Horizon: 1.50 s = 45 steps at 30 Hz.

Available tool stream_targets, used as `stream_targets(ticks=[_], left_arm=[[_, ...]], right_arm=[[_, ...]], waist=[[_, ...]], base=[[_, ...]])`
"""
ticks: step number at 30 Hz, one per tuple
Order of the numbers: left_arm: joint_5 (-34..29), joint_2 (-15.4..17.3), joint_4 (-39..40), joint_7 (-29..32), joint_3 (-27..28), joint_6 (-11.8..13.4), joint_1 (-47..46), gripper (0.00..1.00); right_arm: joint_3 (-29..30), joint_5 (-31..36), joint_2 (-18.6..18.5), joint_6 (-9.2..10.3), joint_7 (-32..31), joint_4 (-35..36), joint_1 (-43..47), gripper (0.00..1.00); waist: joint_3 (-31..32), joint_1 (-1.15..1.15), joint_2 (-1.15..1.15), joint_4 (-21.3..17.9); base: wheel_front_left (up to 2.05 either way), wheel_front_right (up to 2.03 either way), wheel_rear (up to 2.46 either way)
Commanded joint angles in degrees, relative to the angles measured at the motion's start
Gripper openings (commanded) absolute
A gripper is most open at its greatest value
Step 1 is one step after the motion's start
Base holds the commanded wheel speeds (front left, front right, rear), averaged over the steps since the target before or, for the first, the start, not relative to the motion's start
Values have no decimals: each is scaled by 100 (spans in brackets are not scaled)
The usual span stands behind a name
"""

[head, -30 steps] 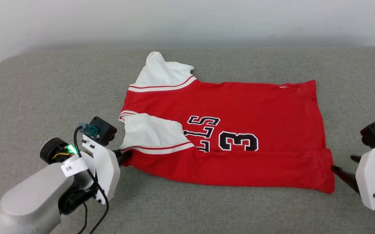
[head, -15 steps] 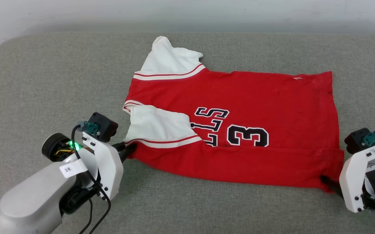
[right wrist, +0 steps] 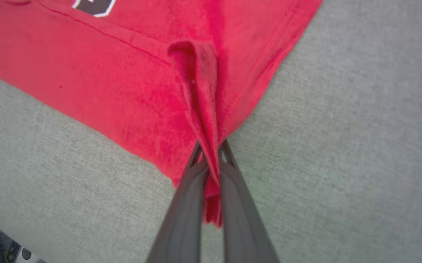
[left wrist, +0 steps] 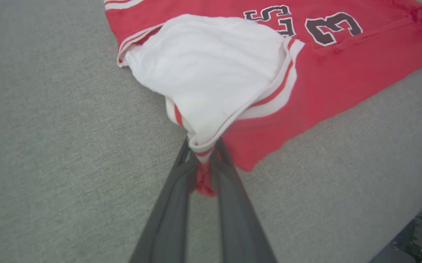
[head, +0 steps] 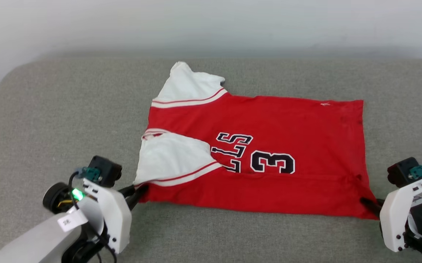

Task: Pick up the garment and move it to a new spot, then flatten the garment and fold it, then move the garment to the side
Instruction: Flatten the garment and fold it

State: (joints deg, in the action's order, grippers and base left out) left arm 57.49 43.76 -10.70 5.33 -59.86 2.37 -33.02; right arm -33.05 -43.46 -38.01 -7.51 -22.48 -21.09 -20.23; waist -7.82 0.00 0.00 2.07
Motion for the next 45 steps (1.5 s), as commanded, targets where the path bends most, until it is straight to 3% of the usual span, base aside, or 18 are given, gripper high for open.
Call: stream_targets(ticks=[1, 10, 17, 24, 31, 32, 33, 34, 40, 45], left_arm=[[24, 71, 37, -28, 31, 43, 101, 0], [220, 458, 645, -190, 48, 483, 739, 0], [360, 525, 923, -280, 6, 708, 1141, 0], [499, 327, 576, -349, 12, 635, 1227, 0], [492, 82, -90, -424, -48, 456, 1169, 0], [510, 43, -157, -476, -21, 451, 1163, 18], [502, 26, -205, -526, -4, 453, 1147, 87], [486, 19, -244, -563, 11, 469, 1134, 100], [345, 156, -108, -756, 76, 587, 1059, 100], [152, 416, 278, -985, 301, 830, 844, 100]], right_arm=[[39, -31, -47, 5, 43, 58, 69, 0], [499, -126, -319, 5, 129, 685, 797, 0], [1019, 17, -305, 6, -124, 1111, 1415, 0], [1402, 284, 23, 6, -209, 1004, 1576, 0], [1536, 449, 480, 6, 131, 493, 1459, 0], [1578, 461, 527, 6, 259, 451, 1439, 25], [1628, 453, 575, 6, 377, 411, 1422, 100], [1664, 436, 621, 6, 473, 388, 1420, 100], [2021, 654, 775, 5, 1328, 389, 1495, 100], [2467, 1009, 1030, 5, 2003, 591, 1563, 100]], waist=[[111, 0, 0, -41], [348, 0, 0, -52], [354, 0, 0, -68], [168, 0, 0, -94], [50, 0, 0, -110], [56, 0, 0, -109], [70, 0, 0, -107], [94, 0, 0, -106], [278, 0, 0, -106], [373, 0, 0, -147]], base=[[0, 0, 0], [0, 0, 0], [0, 0, 0], [0, 0, 0], [0, 0, 0], [0, 0, 0], [0, 0, 0], [0, 0, 0], [0, 0, 0], [0, 0, 0]])
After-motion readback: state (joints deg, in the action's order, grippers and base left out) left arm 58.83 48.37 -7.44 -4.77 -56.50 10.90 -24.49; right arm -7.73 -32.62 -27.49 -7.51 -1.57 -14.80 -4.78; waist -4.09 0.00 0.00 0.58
